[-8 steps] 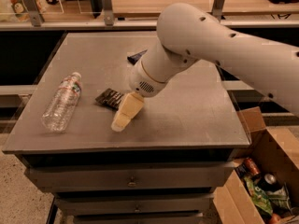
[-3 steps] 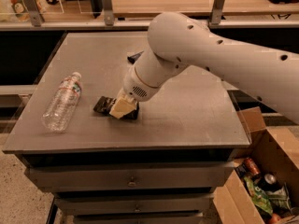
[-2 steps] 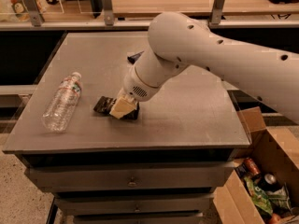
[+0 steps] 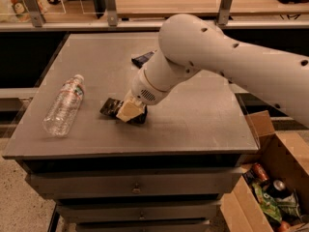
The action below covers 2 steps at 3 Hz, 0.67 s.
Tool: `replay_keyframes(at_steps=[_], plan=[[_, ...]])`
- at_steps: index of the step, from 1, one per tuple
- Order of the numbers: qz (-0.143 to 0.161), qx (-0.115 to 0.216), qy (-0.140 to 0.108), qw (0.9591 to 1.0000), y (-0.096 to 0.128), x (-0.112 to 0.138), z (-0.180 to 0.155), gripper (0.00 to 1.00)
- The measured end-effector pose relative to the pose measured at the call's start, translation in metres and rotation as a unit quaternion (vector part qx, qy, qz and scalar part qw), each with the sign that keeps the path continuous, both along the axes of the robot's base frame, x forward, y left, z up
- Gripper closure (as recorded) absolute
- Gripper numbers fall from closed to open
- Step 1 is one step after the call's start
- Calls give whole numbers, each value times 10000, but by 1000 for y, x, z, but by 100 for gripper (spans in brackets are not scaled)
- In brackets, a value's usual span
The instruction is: Move rxbar chocolate near rxbar blueberry
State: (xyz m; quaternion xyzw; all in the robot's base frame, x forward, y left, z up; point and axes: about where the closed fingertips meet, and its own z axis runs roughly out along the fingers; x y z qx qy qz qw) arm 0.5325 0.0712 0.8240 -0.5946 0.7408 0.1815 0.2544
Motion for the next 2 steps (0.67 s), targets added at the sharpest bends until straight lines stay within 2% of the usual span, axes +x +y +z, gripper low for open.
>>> replay_keyframes(at_steps=[2], plan=[[-333, 293, -796, 9958, -29, 34, 59, 100]])
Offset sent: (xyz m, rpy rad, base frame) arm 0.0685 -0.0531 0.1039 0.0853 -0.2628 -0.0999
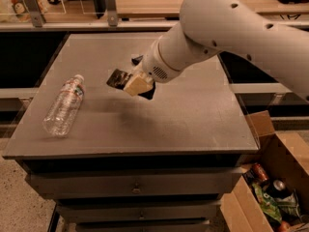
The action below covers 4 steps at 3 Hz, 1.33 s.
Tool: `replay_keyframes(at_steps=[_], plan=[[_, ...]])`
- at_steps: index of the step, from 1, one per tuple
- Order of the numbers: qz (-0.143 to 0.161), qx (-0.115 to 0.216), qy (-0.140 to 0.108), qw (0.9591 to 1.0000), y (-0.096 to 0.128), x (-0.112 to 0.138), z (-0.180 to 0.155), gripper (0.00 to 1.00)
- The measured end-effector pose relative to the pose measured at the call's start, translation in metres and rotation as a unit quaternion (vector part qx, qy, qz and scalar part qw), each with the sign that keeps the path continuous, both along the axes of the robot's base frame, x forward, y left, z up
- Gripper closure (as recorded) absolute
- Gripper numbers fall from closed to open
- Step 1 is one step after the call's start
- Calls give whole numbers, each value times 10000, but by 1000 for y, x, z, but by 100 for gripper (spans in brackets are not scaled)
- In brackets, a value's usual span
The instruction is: Move rxbar chocolate near rxbar blueberry
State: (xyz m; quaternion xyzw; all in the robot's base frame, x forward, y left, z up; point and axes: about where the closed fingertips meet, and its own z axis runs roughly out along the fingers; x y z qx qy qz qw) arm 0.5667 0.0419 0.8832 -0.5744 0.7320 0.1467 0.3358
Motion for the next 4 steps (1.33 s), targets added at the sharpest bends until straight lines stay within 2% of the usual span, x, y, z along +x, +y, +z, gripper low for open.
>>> replay_keyframes(at_steps=[1, 3, 4], plan=[[-31, 4, -184, 9998, -9, 36, 16, 100], [-106, 65, -264, 9996, -21, 126, 16, 100], [-385, 212, -218, 9988, -33, 161, 3, 82]])
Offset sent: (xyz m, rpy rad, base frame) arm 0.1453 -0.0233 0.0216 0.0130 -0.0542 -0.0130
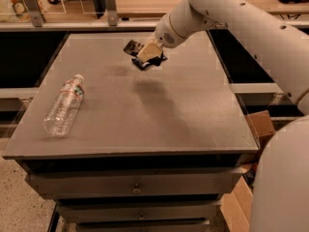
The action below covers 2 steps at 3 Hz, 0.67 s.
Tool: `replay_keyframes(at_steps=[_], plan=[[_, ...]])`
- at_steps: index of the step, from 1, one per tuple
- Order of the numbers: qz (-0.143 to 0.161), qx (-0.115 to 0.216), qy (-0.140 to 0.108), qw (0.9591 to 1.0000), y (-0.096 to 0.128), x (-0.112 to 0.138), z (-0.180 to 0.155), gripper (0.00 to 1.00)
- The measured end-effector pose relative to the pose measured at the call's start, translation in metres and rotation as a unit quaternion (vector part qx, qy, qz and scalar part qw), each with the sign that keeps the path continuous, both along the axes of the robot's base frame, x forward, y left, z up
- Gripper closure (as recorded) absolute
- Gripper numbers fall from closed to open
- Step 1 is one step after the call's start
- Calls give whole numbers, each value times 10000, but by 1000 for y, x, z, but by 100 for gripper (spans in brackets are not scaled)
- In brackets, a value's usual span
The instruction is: Move rxbar chocolate near rxbar blueberry
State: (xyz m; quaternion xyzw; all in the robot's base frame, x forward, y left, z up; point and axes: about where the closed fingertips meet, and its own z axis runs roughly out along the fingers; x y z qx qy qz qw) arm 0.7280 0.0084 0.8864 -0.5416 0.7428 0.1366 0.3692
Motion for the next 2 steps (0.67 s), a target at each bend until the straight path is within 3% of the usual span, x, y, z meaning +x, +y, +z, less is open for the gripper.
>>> replay_keyframes(at_steps=[2], plan=[[-686, 386, 70, 9969, -25, 40, -40, 36]])
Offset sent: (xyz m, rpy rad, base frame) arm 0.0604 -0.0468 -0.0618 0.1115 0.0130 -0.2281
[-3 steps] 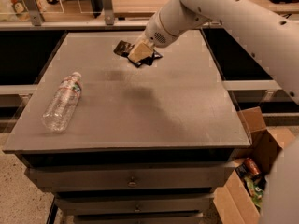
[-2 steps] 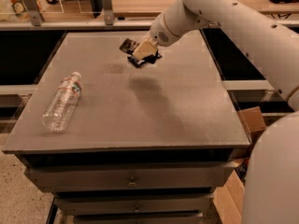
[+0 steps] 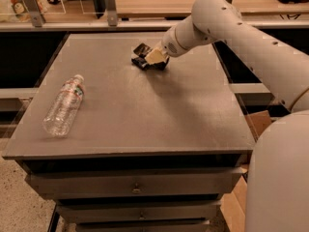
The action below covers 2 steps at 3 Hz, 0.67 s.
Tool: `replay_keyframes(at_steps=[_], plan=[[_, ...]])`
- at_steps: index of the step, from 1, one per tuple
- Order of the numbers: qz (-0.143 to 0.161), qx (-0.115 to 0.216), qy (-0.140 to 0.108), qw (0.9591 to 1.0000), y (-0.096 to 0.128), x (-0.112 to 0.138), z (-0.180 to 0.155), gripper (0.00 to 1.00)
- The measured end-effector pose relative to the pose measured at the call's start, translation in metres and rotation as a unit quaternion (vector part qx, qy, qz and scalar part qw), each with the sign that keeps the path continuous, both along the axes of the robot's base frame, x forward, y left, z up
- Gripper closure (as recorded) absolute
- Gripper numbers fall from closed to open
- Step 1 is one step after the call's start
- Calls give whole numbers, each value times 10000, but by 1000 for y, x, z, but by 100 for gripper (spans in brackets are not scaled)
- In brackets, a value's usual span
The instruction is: Move rxbar chocolate near rxbar blueberry
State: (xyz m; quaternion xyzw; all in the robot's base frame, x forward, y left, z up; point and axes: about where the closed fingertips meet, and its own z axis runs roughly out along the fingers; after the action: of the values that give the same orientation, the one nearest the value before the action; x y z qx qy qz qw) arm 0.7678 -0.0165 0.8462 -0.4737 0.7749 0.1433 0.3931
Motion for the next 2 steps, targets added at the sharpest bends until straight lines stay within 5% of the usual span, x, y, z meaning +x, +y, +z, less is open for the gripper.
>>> replay_keyframes(at_steps=[1, 2], plan=[[-260, 108, -33, 9996, -13, 5, -9, 13], [-365, 150, -58, 9992, -20, 4, -8, 0]])
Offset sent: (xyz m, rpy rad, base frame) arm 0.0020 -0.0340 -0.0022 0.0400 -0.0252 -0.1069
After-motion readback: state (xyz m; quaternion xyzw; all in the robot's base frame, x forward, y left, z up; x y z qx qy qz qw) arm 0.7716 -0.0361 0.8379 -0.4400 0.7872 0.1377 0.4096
